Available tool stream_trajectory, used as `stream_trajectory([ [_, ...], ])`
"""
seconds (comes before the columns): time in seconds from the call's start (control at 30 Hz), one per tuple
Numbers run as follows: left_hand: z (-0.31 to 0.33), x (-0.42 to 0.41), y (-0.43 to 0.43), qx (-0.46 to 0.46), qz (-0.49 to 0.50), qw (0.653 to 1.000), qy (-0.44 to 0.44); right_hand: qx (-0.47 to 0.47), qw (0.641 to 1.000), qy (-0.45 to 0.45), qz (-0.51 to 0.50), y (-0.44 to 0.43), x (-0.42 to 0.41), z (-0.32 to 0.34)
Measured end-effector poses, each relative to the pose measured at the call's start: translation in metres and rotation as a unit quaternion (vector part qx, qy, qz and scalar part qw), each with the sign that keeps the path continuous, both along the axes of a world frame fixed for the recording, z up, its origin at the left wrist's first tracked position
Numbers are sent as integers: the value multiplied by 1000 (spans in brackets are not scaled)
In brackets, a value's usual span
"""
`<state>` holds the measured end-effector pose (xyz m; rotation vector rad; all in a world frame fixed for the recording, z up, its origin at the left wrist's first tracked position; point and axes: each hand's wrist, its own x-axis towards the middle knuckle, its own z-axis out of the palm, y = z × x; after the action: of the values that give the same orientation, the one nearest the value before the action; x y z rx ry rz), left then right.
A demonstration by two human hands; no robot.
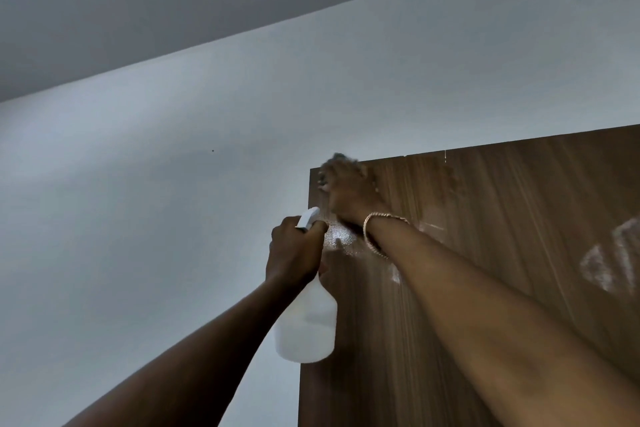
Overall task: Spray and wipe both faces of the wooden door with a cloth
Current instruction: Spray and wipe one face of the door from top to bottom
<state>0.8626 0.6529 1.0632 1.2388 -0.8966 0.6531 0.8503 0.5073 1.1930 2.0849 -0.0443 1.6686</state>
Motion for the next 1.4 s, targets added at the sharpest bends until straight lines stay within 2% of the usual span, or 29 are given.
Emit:
stream_trajectory([
  [0.1, 2, 9, -1, 5, -7, 1000, 10, -127, 989, 80, 6, -31, -14, -37],
  [0.17, 2, 14, 4, -2, -18, 1000, 13, -103, 995, 20, 5, -46, -30, -35],
  [0.23, 4, 23, 3, -8, -29, 999, 12, -16, 999, -34, -11, -38, -25, -5],
  [0.33, 9, 29, 1, -13, -21, 1000, 10, -17, 1000, 14, 10, 12, 12, 12],
  [0.4, 12, 25, 2, -20, -13, 1000, 4, -66, 996, 60, 13, 26, 21, -17],
  [0.5, 9, 19, 2, -21, -17, 1000, 0, -136, 982, 119, 50, -6, -4, -76],
  [0.57, 5, 15, 1, -28, -25, 999, 4, -120, 991, 56, 30, -27, -24, -72],
  [0.6, 3, 12, 1, -24, -24, 999, 4, -83, 996, 12, 16, -32, -29, -53],
  [0.67, 1, 10, -2, -23, -24, 999, 6, -13, 1000, -21, 0, -26, -22, -9],
  [0.77, 2, 8, -5, -39, -36, 999, 7, -25, 998, 46, -22, 0, -1, -4],
  [0.87, 3, 3, -12, -25, -48, 998, -18, -92, 988, 122, -38, -15, -22, -63],
  [0.9, 2, 0, -16, -17, -54, 998, -26, -102, 987, 121, -34, -33, -41, -81],
  [1.0, -3, -12, -31, 9, -99, 995, -16, -89, 993, 45, -64, -101, -112, -92],
  [1.1, -11, -38, -50, 47, -137, 989, -34, 35, 991, -99, -81, -158, -189, -66],
  [1.17, -9, -60, -63, 59, -178, 982, -25, 78, 981, -162, -75, -175, -224, -59],
  [1.3, -5, -99, -83, 64, -244, 968, -13, 132, 962, -228, -76, -183, -239, -43],
  [1.4, -5, -118, -99, 50, -248, 968, 9, 180, 956, -228, -33, -164, -213, -8],
])
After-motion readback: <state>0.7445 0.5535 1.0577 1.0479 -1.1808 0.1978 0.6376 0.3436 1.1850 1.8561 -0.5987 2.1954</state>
